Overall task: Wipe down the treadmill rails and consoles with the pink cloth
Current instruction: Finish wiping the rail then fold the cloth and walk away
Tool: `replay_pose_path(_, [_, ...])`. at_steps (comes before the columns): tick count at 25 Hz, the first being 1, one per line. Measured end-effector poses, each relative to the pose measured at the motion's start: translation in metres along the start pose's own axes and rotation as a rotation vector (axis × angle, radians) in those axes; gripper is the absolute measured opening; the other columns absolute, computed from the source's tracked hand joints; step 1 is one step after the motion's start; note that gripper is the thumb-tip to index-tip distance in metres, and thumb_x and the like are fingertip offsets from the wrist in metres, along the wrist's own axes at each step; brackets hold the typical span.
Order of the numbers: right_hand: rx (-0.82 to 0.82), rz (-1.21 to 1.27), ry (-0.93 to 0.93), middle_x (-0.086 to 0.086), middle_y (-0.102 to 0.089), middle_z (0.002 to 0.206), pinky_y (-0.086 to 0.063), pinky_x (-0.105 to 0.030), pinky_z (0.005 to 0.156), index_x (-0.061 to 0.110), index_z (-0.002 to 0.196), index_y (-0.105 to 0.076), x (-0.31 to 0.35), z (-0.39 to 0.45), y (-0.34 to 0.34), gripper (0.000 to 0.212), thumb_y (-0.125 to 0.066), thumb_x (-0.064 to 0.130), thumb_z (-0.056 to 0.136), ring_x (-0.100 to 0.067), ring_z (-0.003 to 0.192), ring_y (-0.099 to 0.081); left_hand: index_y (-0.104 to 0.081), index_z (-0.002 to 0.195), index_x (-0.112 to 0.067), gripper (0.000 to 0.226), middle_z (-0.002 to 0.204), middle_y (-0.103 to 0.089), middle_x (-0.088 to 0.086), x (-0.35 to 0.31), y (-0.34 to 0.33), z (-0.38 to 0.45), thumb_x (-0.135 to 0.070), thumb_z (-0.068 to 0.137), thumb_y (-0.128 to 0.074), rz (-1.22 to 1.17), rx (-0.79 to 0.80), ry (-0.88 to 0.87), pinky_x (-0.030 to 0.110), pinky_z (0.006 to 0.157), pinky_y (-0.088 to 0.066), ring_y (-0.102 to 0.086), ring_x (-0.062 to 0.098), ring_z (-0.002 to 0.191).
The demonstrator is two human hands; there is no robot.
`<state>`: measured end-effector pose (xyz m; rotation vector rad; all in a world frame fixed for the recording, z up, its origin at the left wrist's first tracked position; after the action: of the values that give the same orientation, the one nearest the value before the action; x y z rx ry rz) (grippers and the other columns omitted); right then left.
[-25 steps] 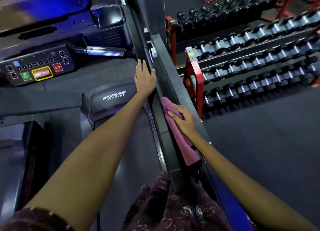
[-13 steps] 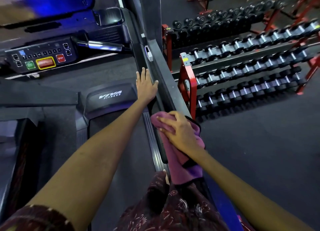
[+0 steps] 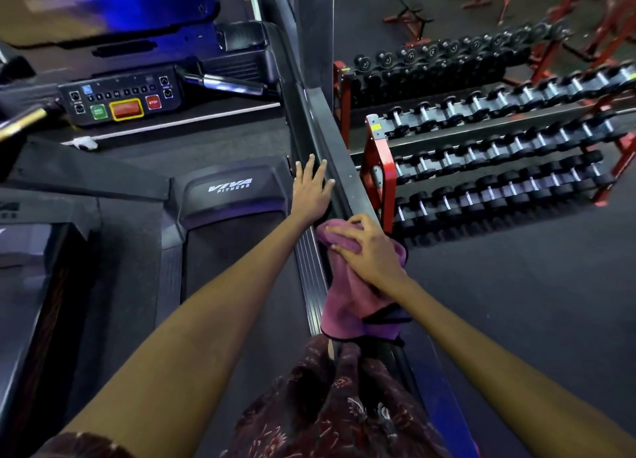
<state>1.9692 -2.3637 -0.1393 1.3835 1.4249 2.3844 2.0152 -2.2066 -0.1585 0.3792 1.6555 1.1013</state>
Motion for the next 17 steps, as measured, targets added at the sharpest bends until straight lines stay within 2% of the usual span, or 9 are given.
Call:
replay_pose_path(4, [-0.043, -0.030, 0.012, -0.012, -0.054, 0.107, -0.049, -0.047, 0.085, 0.017, 0.116, -0.066, 0.005, -0.012, 0.000, 0.037, -0.068, 0.026, 0.080, -0.028, 0.098, -0.055, -0.023, 0.147, -0.019, 0.048, 0.158, -0.003, 0.003, 0.005, -0.004, -0.019, -0.026, 0.101, -0.033, -0.056, 0.039, 0.025, 0.047, 0.115, -0.003, 0.004, 0.029, 0.145])
replay_pose_path(7, [-0.034, 0.004, 0.050, -0.012, -0.054, 0.105, -0.051, -0.043, 0.084, 0.016, 0.116, -0.066, 0.003, -0.037, 0.002, 0.037, -0.069, 0.025, 0.080, -0.026, 0.096, -0.056, -0.016, 0.149, -0.022, 0.049, 0.158, 0.001, 0.001, 0.002, -0.005, -0.033, -0.030, 0.102, -0.026, 0.065, 0.061, 0.000, 0.045, 0.115, 0.000, 0.005, 0.025, 0.145])
replay_pose_path(10, [-0.054, -0.022, -0.063, -0.010, -0.054, 0.103, -0.050, -0.038, 0.083, 0.016, 0.116, -0.066, 0.004, -0.014, 0.003, 0.036, -0.069, 0.024, 0.082, -0.025, 0.093, -0.057, -0.013, 0.149, -0.021, 0.050, 0.158, 0.001, 0.002, 0.002, -0.003, -0.036, -0.031, 0.102, -0.025, 0.166, 0.101, -0.040, 0.048, 0.115, -0.001, 0.003, 0.027, 0.145])
replay_pose_path(12, [-0.088, -0.063, -0.147, -0.010, -0.055, 0.103, -0.049, -0.040, 0.084, 0.019, 0.119, -0.064, 0.007, -0.007, 0.001, 0.036, -0.067, 0.025, 0.084, -0.025, 0.095, -0.056, -0.020, 0.148, -0.019, 0.048, 0.158, 0.000, 0.003, 0.004, -0.003, -0.043, -0.026, 0.102, -0.028, -0.002, 0.182, -0.078, 0.048, 0.117, -0.006, -0.002, 0.027, 0.145])
replay_pose_path(14, [-0.166, -0.160, -0.178, -0.011, -0.056, 0.099, -0.048, -0.043, 0.084, 0.021, 0.119, -0.064, 0.013, -0.024, 0.001, 0.036, -0.066, 0.024, 0.084, -0.027, 0.092, -0.055, -0.031, 0.143, -0.009, 0.042, 0.157, -0.011, 0.006, 0.009, 0.006, -0.066, -0.018, 0.102, -0.030, -0.399, 0.223, -0.065, 0.040, 0.117, -0.012, -0.013, 0.023, 0.144])
replay_pose_path(16, [-0.237, -0.280, -0.100, -0.012, -0.056, 0.093, -0.051, -0.043, 0.078, 0.017, 0.114, -0.067, 0.028, -0.052, 0.002, 0.035, -0.070, 0.015, 0.079, -0.029, 0.084, -0.056, -0.046, 0.135, -0.004, 0.038, 0.150, -0.033, 0.008, 0.022, 0.015, -0.103, -0.018, 0.101, -0.033, -0.697, 0.238, 0.041, 0.031, 0.114, -0.023, -0.033, 0.018, 0.135])
replay_pose_path(17, [-0.227, -0.312, -0.051, -0.013, -0.057, 0.092, -0.052, -0.041, 0.076, 0.015, 0.112, -0.069, 0.037, -0.064, -0.001, 0.036, -0.071, 0.009, 0.076, -0.030, 0.082, -0.057, -0.051, 0.130, -0.003, 0.037, 0.140, -0.047, 0.010, 0.030, 0.016, -0.122, -0.020, 0.101, -0.035, -0.782, 0.273, 0.100, 0.025, 0.108, -0.033, -0.047, 0.016, 0.123])
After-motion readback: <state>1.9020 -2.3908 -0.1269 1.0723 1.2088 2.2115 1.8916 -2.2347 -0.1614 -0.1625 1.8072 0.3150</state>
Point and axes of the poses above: each hand's wrist, its own z-axis towards the middle knuckle, its own y-axis out of the back of the hand, x = y × z, the point moved 8 cm from there along z, towards the middle knuckle
